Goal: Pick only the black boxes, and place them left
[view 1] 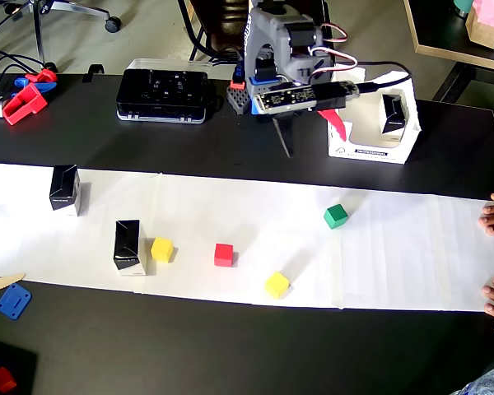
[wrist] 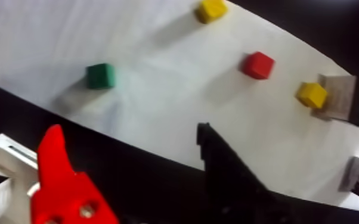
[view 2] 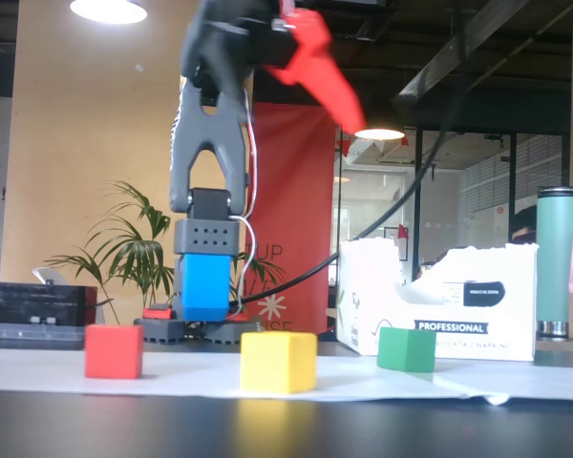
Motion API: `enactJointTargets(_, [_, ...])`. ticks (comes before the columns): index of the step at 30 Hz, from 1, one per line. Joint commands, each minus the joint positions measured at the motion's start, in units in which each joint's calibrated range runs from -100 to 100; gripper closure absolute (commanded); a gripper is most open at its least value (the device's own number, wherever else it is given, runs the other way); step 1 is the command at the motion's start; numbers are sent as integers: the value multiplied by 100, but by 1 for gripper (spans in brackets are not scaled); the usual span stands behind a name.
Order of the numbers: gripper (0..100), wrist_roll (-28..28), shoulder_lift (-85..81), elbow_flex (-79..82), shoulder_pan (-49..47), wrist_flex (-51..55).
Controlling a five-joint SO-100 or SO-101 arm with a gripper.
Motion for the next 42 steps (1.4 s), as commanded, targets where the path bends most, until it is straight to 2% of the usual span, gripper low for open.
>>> enactJointTargets(1, [58,299,-371,-526,1021,-63])
enactJointTargets(4, [57,310,-16,-747,1419,-182])
enactJointTargets(10, [57,684,877,-1341,2225,-738])
enactJointTargets(17, [57,757,1889,-2325,2762,-1271])
enactJointTargets(24, [58,1352,2623,-3203,3325,-1342])
enactJointTargets(30, [58,1705,3034,-3779,3637,-1342])
enactJointTargets(37, [58,1663,3840,-3770,3663,-2121])
enactJointTargets(42, [58,1657,4299,-3797,3619,-2225])
